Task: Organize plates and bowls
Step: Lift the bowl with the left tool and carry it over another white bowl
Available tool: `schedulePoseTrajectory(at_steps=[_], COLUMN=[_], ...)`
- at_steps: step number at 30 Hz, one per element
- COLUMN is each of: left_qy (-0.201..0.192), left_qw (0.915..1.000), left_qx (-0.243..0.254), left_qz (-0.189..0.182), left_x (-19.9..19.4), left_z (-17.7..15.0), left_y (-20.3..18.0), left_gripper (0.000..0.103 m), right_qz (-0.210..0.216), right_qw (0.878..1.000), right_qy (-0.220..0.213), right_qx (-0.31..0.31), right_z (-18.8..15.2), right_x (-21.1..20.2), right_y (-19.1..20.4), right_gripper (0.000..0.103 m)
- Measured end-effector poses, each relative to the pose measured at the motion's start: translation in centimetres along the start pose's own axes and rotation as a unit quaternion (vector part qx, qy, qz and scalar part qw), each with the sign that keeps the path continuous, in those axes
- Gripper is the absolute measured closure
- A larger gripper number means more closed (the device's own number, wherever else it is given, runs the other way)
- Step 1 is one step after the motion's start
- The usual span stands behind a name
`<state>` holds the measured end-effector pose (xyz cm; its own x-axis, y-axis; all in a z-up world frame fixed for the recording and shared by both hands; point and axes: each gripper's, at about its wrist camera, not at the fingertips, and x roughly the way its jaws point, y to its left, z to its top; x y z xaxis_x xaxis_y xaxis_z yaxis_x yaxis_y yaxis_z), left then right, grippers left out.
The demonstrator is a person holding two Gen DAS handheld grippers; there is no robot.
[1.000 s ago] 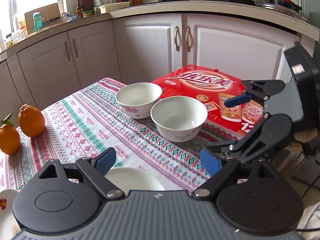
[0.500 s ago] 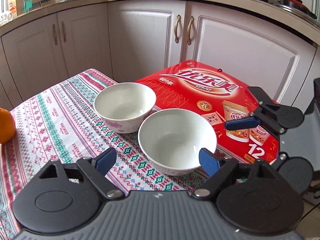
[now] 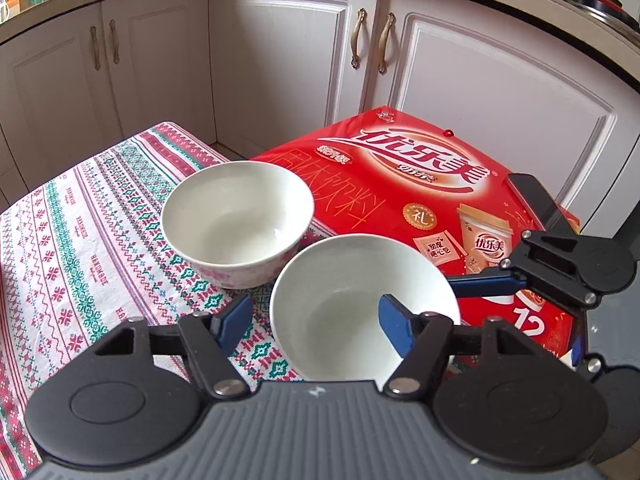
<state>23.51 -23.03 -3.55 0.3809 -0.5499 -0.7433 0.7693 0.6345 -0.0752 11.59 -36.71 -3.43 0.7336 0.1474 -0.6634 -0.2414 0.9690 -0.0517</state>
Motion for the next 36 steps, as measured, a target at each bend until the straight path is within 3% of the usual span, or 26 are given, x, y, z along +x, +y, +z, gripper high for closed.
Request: schedulePoseTrajectory(at_steps=[5, 16, 36], left_qy=[0.009, 0.016, 0.013], left_qw=[0.9999, 0.9997, 0.9997], left_qx=[-0.003, 0.002, 0.009], left_qz=[-0.006, -0.017, -0.019], left_x=[0.7, 1.2, -0.2], left_z=[0.1, 0.5, -0.2], left_y=[0.1, 0.2, -0.4], left_gripper=[0.043, 0.046, 0.047], right_qz=[0.001, 0.009, 0.013], right_qw=[1.000, 1.000, 1.000], right_qy=[0.001, -0.002, 0.005], right_qx=[-0.006, -0.008, -0.011], right_z=[0.2, 0.1, 0.6], right_x=[0.3, 0.2, -0.8], right_y=[0.0, -0.3, 0.5], right_gripper=[0.023, 0.023, 0.023])
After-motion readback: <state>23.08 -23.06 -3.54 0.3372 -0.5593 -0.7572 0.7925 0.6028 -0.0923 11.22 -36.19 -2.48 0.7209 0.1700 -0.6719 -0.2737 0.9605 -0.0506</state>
